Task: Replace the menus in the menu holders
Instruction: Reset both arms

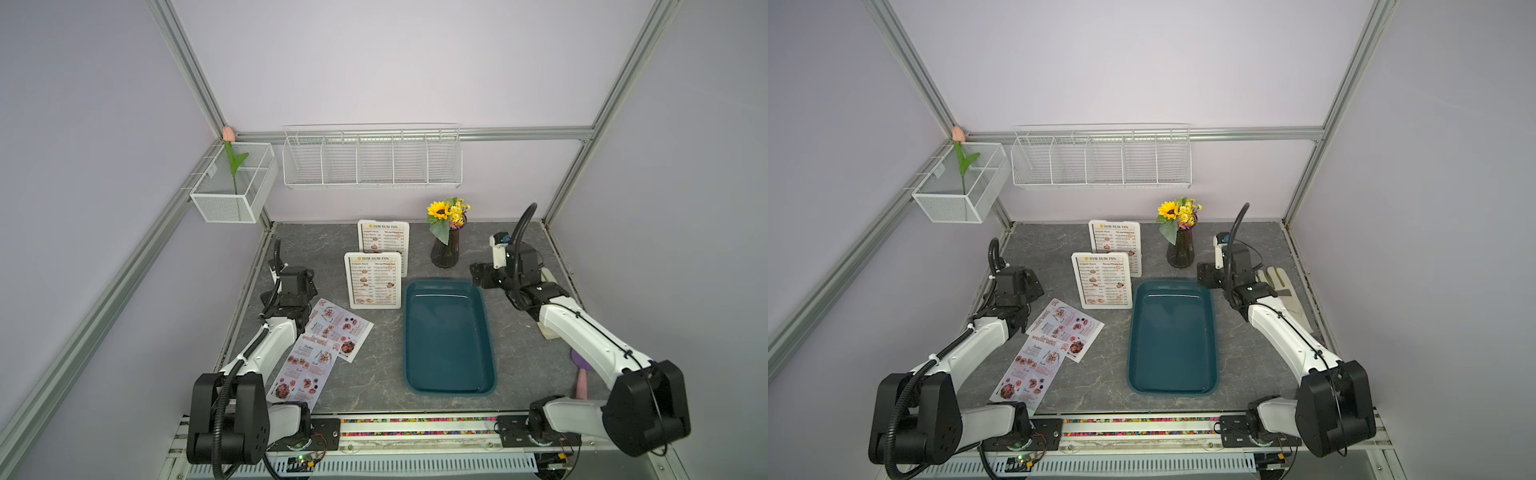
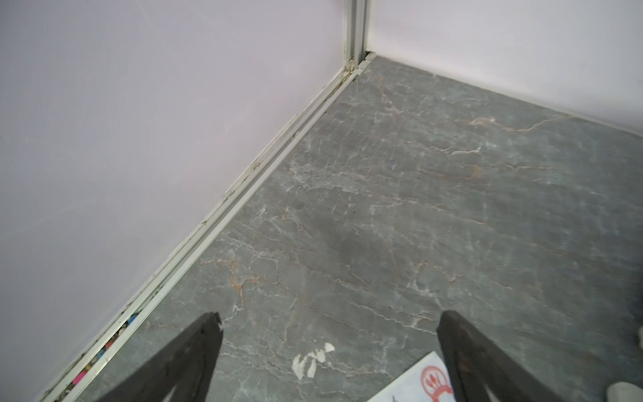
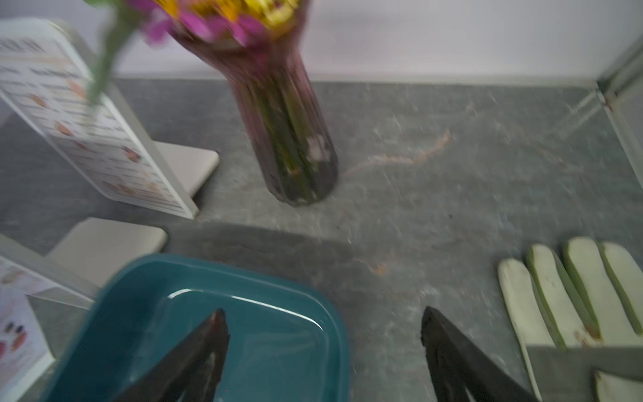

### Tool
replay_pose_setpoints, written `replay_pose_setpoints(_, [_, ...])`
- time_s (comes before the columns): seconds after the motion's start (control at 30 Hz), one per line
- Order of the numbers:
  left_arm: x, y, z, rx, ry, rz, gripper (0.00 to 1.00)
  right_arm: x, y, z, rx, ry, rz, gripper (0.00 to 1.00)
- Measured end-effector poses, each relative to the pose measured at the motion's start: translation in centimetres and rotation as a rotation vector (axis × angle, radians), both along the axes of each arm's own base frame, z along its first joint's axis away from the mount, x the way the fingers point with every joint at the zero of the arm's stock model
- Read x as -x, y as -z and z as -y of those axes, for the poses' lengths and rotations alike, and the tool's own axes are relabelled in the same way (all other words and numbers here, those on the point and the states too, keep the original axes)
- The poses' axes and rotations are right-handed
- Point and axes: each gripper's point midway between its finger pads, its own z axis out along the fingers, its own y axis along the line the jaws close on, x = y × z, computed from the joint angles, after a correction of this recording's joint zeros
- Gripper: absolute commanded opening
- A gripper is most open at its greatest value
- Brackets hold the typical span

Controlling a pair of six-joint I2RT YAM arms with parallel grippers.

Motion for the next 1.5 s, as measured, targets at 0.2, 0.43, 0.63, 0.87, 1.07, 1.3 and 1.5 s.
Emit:
replay_pose_setpoints(0.2, [-0.5, 0.9, 0.1, -0.042, 0.049, 0.067, 0.99, 0.8, 4.9, 6.4, 0.041, 0.154, 0.053, 0.89])
replay_pose_setpoints(0.43, [-1.9, 2.3, 1.2, -0.06, 0.14, 0.107, 0.99, -0.5, 5.6, 8.5, 0.109, 0.194, 0.188, 0.89])
replay_pose_setpoints(0.63, [-3.2, 1.5, 2.0, -0.049, 0.18, 0.178, 0.99, -0.8, 3.6, 10.2, 0.138, 0.224, 0.276, 0.89])
replay_pose_setpoints(0.87, [-3.5, 2.7, 2.6, -0.046, 0.221, 0.189, 0.99, -0.1, 8.4, 10.6, 0.145, 0.222, 0.251, 0.89])
replay_pose_setpoints(1.07, [-3.7, 2.5, 2.9, -0.043, 0.237, 0.205, 0.99, -0.1, 10.8, 10.2, 0.149, 0.193, 0.222, 0.89])
replay_pose_setpoints(1.3, [-3.8, 2.3, 2.9, -0.049, 0.243, 0.211, 0.99, -1.0, 9.4, 10.4, 0.142, 0.201, 0.269, 0.89])
replay_pose_setpoints(1.5, [-3.8, 2.2, 3.0, -0.055, 0.247, 0.213, 0.99, -1.1, 9.3, 10.4, 0.142, 0.201, 0.27, 0.89])
